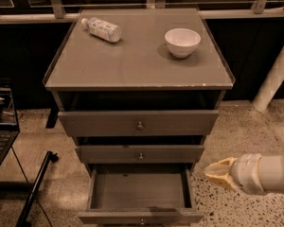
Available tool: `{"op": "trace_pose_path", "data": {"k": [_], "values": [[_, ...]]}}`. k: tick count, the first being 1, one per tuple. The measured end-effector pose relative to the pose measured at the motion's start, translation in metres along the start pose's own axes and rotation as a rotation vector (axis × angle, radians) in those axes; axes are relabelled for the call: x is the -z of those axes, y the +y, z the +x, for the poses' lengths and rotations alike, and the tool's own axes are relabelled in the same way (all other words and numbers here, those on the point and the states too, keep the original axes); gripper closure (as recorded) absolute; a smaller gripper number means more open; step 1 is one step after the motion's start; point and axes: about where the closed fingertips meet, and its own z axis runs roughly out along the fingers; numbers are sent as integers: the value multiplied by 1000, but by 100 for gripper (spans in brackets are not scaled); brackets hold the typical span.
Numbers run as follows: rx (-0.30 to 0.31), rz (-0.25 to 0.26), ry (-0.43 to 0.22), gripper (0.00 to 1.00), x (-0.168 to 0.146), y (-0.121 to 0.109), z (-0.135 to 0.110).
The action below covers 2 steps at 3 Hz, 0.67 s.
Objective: Close bottom drawer
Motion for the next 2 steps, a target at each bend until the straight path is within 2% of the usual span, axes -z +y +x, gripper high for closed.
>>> {"op": "trace_pose_path", "data": {"k": [1,2], "values": [[-51,30,-75,100,-61,-15,37],[-111,69,-100,100,-113,-32,71]]}}
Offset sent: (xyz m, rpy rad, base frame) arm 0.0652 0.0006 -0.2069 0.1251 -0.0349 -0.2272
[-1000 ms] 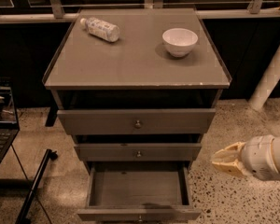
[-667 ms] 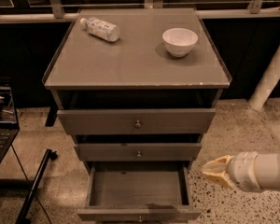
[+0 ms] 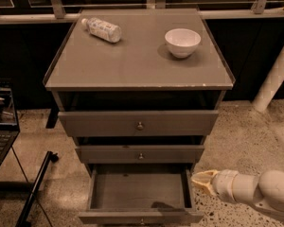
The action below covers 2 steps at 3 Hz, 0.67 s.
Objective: Close bottom drawer
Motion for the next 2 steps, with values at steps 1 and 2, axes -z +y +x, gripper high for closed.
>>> {"op": "trace_pose_path", "data": {"k": [1,2], "values": [[-82,4,8,100,-39,-8,39],[-82,4,8,100,-39,-8,39]]}}
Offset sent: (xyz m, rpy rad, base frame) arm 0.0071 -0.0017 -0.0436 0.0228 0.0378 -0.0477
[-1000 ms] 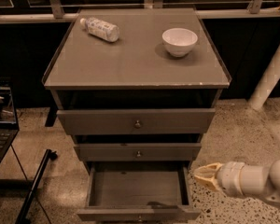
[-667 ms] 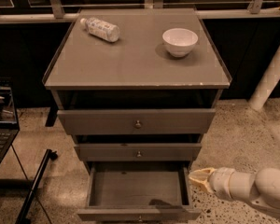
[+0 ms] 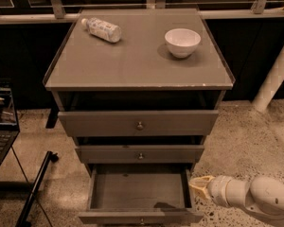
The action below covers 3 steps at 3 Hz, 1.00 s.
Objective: Close bottom drawer
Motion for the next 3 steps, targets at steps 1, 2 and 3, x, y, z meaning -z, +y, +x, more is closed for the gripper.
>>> {"op": "trace_pose_path", "data": {"k": [1,2,3], "values": [[-23,14,18,100,-8,4,12],[-112,50,33,100,-26,8,57],[-220,71,54,100,-54,4,111]]}}
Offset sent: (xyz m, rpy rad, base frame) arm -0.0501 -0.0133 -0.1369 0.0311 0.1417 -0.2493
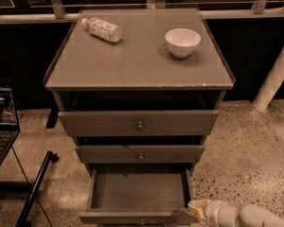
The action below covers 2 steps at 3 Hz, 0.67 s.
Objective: Close bottom drawer
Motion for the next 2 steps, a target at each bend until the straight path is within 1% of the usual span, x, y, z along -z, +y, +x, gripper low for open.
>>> {"op": "trace_pose_path", "data": {"k": [2], "values": [[-202,24,78,100,-51,-27,88]]}}
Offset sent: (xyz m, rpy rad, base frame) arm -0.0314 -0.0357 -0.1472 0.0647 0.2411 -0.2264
